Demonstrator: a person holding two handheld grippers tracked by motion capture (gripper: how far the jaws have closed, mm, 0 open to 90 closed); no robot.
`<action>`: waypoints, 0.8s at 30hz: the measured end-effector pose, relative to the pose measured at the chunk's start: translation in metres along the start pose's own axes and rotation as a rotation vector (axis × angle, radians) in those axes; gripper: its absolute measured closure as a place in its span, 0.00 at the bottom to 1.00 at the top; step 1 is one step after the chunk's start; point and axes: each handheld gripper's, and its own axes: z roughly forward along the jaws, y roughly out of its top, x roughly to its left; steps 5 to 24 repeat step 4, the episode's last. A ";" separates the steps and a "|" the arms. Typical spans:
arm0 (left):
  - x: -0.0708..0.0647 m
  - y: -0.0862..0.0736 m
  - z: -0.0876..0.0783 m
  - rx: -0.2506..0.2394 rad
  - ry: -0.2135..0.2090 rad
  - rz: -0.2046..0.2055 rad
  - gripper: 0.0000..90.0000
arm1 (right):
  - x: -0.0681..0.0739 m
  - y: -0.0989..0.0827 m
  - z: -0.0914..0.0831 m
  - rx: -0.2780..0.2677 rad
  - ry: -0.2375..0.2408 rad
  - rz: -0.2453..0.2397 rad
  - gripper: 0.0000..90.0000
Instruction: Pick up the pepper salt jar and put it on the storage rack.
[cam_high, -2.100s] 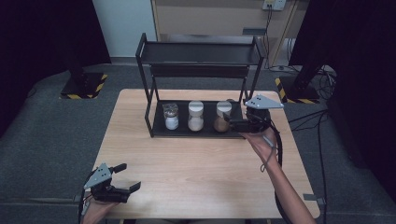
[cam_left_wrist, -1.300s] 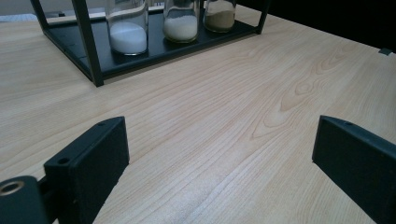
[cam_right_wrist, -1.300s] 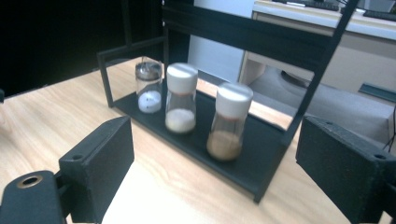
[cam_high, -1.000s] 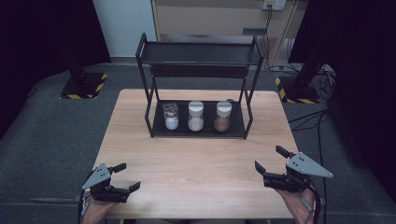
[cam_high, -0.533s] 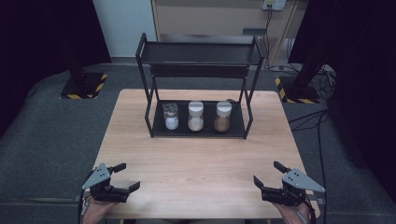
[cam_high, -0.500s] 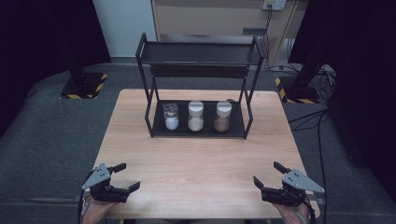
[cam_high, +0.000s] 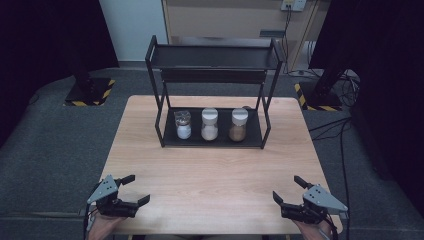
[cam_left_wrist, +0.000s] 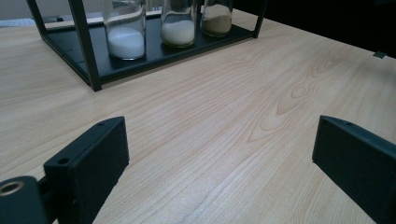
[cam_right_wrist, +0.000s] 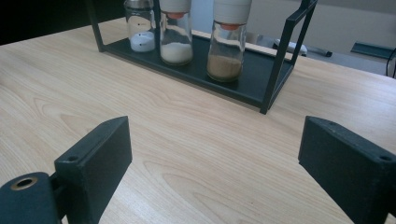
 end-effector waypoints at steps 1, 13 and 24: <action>0.000 0.000 0.000 -0.001 0.001 0.001 0.03 | 0.000 0.000 0.000 0.001 -0.002 0.000 0.10; 0.000 0.000 0.000 -0.001 0.002 0.001 0.03 | 0.001 -0.001 -0.001 -0.009 -0.004 -0.003 0.10; 0.000 0.000 0.000 -0.001 0.002 0.001 0.03 | 0.001 -0.001 -0.001 -0.009 -0.004 -0.003 0.10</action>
